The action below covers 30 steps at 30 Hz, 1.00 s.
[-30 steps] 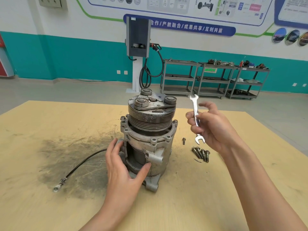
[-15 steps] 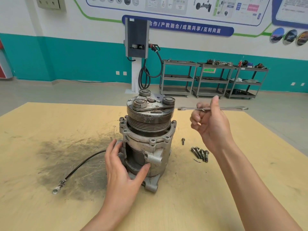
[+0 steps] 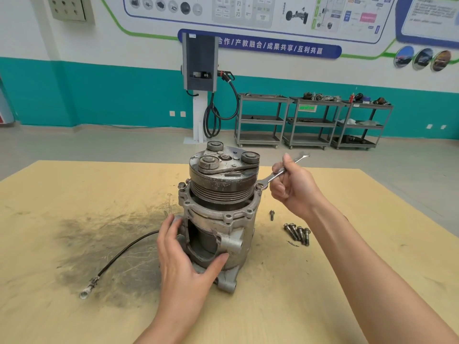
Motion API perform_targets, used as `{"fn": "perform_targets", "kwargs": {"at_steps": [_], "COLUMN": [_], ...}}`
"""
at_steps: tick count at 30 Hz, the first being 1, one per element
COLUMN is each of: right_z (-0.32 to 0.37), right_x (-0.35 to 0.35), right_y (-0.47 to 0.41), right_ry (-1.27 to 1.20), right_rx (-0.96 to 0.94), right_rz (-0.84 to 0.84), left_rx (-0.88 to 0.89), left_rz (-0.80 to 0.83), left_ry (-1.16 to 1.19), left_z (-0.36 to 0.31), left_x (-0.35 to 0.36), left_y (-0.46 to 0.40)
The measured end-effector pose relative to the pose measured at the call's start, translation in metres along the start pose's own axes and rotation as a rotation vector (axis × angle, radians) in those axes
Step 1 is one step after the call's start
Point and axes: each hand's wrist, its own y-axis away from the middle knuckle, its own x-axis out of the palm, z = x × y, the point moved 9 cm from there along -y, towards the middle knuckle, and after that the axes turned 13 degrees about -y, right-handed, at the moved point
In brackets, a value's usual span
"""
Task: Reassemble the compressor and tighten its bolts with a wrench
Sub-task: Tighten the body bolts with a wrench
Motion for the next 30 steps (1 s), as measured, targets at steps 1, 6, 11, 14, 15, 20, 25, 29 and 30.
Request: {"fn": "perform_targets", "kwargs": {"at_steps": [1, 6, 11, 14, 15, 20, 25, 29, 30], "right_z": [-0.002, -0.006, 0.007, 0.008, 0.005, 0.006, 0.03, 0.044, 0.044], "right_x": [0.001, -0.004, -0.007, 0.015, 0.021, 0.018, -0.005, -0.019, -0.02], "right_y": [-0.002, 0.004, 0.055, 0.08, 0.084, 0.083, 0.071, 0.059, 0.057], "right_ry": [-0.005, -0.064, 0.072, 0.237, 0.288, 0.21, 0.102, 0.227, 0.302], "right_rx": [0.021, -0.112, -0.553, -0.652, -0.656, -0.584, -0.554, -0.446, -0.388], "right_rz": [0.007, -0.081, -0.143, 0.001, 0.035, -0.005, -0.078, -0.166, -0.179], "left_rx": [-0.001, -0.012, -0.014, -0.015, -0.017, -0.018, -0.019, -0.007, -0.007], "left_rz": [0.0, 0.0, -0.019, -0.018, -0.017, -0.009, -0.013, -0.018, -0.019], "left_ry": [0.0, -0.002, -0.005, -0.02, -0.024, -0.014, -0.018, -0.033, -0.033], "left_z": [0.0, 0.003, 0.003, 0.003, 0.003, 0.003, 0.004, 0.003, 0.003], "left_x": [0.0, 0.001, 0.0, 0.0, 0.0, 0.0, 0.0, 0.0, 0.0], "left_y": [0.0, -0.001, -0.001, 0.0, 0.0, 0.0, -0.001, -0.001, -0.001]}}
